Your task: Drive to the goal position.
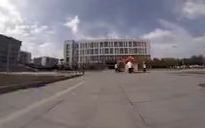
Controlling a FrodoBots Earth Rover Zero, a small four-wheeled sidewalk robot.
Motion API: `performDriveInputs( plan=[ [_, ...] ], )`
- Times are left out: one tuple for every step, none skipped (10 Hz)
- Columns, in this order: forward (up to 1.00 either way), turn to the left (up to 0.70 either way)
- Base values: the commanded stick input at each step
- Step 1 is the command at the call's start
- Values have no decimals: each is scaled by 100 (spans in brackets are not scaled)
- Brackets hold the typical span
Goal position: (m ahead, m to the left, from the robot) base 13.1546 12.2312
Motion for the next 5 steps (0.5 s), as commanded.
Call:
performDriveInputs(
  plan=[
    [100,0],
    [100,0],
    [100,0],
    [100,0],
    [100,0]
  ],
)
